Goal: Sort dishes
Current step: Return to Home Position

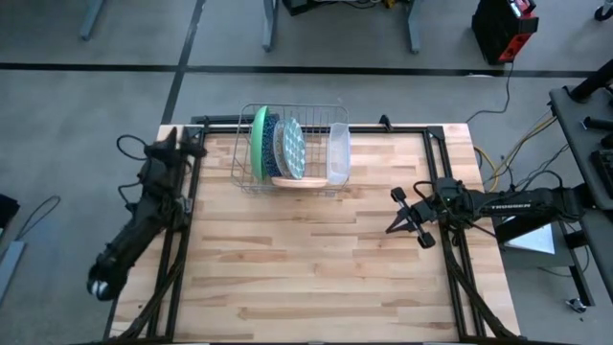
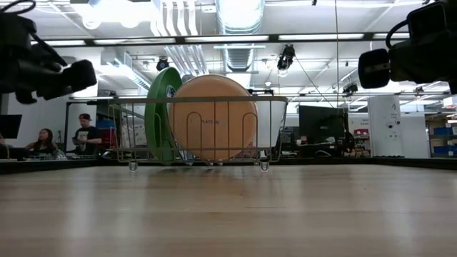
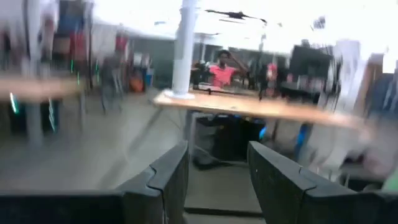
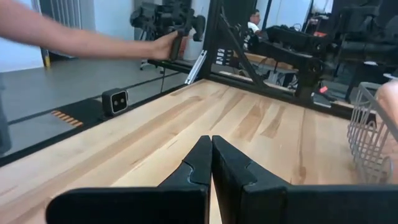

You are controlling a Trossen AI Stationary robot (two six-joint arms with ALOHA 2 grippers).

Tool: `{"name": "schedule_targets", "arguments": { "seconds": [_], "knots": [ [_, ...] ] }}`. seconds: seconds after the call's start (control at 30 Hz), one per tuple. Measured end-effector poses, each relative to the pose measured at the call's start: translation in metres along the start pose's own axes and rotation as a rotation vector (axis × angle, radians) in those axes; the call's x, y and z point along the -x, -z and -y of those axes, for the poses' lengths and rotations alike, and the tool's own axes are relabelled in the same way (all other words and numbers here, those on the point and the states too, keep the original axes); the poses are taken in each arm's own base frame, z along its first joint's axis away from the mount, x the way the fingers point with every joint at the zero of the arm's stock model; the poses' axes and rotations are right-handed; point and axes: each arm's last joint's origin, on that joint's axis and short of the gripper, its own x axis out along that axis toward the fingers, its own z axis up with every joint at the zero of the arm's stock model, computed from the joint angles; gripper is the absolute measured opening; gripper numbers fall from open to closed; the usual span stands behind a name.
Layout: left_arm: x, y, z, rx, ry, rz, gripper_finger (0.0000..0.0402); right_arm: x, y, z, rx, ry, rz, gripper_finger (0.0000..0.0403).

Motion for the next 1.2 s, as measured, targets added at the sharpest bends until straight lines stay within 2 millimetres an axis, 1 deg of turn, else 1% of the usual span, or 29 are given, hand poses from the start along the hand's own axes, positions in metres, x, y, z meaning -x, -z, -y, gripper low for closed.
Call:
{"name": "schedule_targets", "arguments": {
  "seconds": [0.1,0.2,0.37,1.2],
  "knots": [
    [-0.004,0.002,-0.008,0.219,-0.073,-0.004,0.0153,0.000,0.000,0.000,-0.027,0.000,0.000,0.0000],
    [-0.007,0.003,-0.013,0.290,-0.136,-0.005,0.0153,0.000,0.000,0.000,-0.038,0.000,0.000,0.0000],
    [-0.009,0.006,-0.014,0.255,-0.155,-0.033,0.0153,0.000,0.000,0.000,-0.030,0.000,0.000,0.0000],
    [-0.014,0.017,-0.014,0.219,-0.180,-0.129,0.0153,0.000,0.000,0.000,-0.030,0.000,0.000,0.0000]
  ]
}}
